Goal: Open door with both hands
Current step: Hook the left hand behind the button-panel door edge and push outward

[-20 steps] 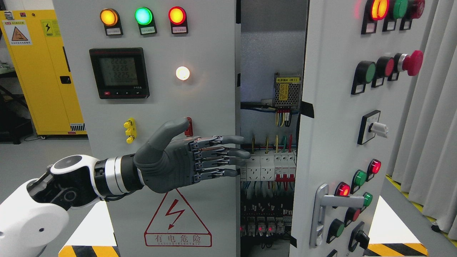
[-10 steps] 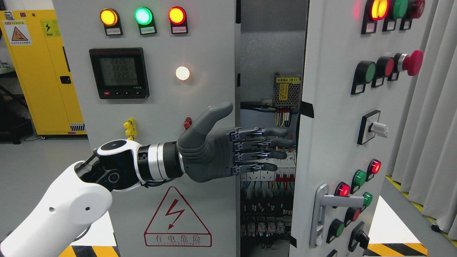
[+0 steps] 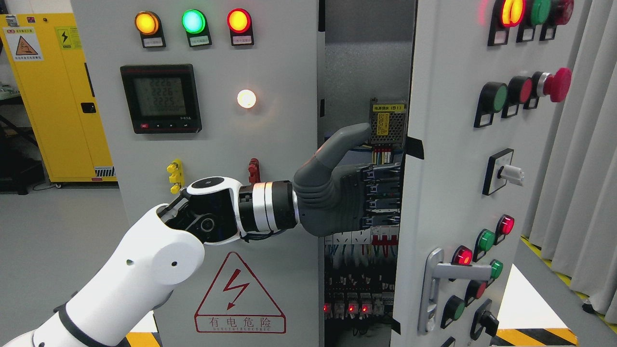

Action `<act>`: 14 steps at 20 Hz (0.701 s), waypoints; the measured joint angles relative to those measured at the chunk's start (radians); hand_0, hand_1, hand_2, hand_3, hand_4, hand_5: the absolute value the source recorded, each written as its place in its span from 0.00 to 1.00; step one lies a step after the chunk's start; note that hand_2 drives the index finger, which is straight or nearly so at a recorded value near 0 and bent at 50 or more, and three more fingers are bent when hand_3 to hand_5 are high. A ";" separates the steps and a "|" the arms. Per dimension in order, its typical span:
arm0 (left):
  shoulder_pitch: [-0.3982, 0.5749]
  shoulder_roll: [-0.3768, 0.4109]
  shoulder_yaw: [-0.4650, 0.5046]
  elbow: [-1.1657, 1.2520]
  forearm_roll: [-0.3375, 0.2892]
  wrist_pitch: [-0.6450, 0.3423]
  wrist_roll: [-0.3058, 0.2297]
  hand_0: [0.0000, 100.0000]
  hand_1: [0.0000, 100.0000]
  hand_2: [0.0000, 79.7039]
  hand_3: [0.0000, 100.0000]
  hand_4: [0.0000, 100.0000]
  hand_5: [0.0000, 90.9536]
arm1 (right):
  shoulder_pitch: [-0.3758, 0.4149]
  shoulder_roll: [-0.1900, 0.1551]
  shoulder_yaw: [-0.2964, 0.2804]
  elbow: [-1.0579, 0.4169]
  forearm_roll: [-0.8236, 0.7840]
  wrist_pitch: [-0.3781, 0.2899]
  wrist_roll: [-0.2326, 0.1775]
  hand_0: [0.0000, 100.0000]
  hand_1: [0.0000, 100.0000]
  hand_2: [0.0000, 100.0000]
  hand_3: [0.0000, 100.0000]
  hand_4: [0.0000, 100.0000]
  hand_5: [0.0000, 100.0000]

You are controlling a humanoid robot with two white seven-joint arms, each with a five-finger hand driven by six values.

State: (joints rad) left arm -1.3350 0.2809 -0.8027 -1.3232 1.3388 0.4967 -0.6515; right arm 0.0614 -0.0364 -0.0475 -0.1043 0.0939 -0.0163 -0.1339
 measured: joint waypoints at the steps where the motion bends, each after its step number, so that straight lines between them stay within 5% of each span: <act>1: -0.005 -0.011 -0.002 0.009 0.000 0.000 0.000 0.00 0.16 0.11 0.21 0.19 0.00 | 0.000 0.000 0.000 0.000 0.000 0.000 0.000 0.21 0.11 0.00 0.00 0.00 0.00; 14: -0.048 -0.114 -0.026 0.072 0.000 0.003 -0.010 0.00 0.14 0.16 0.30 0.25 0.00 | 0.000 0.001 0.000 0.000 0.000 0.000 0.001 0.21 0.11 0.00 0.00 0.00 0.00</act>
State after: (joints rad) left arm -1.3832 0.1669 -0.8290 -1.2509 1.3390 0.4993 -0.6612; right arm 0.0614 -0.0356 -0.0476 -0.1043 0.0936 -0.0163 -0.1329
